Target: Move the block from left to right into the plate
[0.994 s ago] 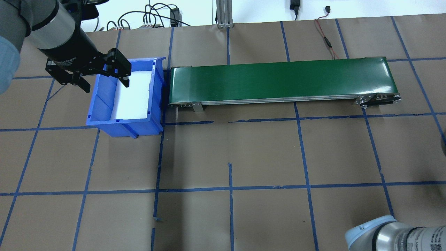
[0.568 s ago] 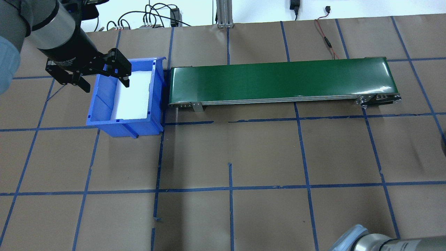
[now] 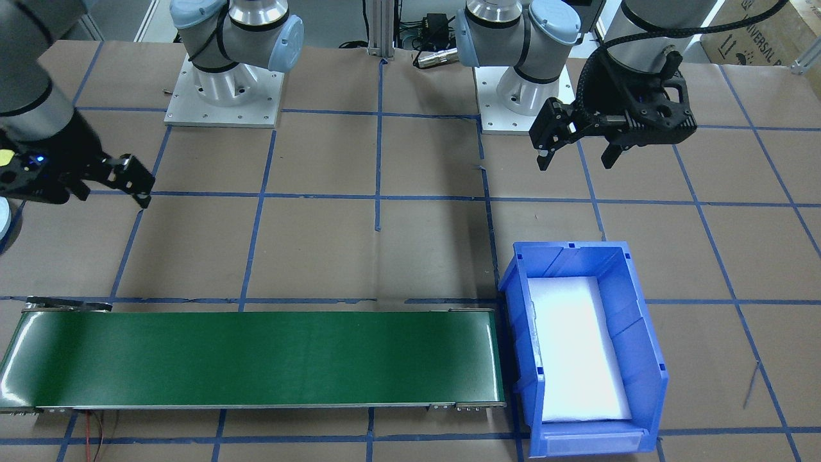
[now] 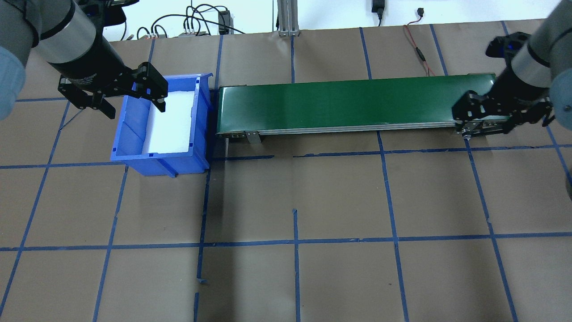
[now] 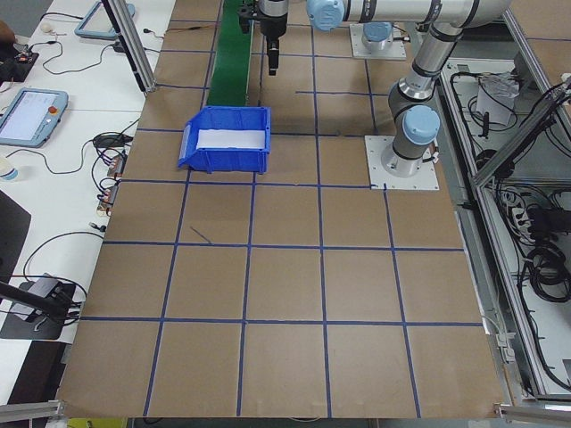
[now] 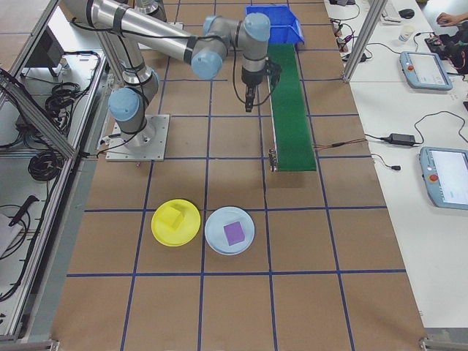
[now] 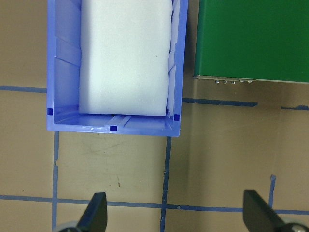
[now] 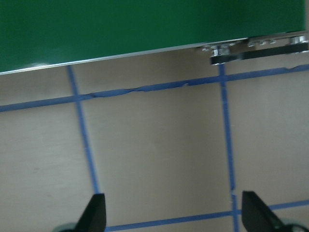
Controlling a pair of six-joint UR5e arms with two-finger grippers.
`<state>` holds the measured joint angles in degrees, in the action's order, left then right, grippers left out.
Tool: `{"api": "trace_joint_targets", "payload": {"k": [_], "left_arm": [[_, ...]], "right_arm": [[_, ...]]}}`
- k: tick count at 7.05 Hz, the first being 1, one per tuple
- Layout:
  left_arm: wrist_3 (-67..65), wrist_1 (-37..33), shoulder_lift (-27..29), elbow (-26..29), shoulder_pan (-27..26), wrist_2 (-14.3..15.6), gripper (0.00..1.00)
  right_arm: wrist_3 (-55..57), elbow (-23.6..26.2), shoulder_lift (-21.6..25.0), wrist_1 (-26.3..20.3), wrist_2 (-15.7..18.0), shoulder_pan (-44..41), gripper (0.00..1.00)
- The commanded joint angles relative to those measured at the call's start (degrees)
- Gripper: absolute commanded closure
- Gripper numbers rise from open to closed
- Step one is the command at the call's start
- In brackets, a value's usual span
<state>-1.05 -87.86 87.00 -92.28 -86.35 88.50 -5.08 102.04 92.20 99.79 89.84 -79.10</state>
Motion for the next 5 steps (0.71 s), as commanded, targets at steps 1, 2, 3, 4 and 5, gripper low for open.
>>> {"api": "trace_joint_targets", "payload": {"k": [1,2,3,4,5], "left_arm": [[0.1,0.1,0.0,-0.5,0.1,0.0,0.00],[0.1,0.1,0.0,-0.5,0.1,0.0,0.00],[0.1,0.2,0.0,-0.5,0.1,0.0,0.00],[0.1,0.2,0.0,-0.5,0.1,0.0,0.00],[0.0,0.2,0.0,-0.6,0.1,0.0,0.00]], "right_arm": [[9.4,-8.1,1.7,-8.4,-2.8,-14.9,0.00],[9.2,-10.6,1.8,-8.6,-3.1,-15.3,0.00],[9.3,-12.0,2.0,-15.0,-2.5,-15.4,0.00],[9.2,-11.4,1.4,-15.5,-3.0,-14.8,0.00],[9.6,-10.0,1.1,-14.8,-3.3,-13.6,0.00]]}}
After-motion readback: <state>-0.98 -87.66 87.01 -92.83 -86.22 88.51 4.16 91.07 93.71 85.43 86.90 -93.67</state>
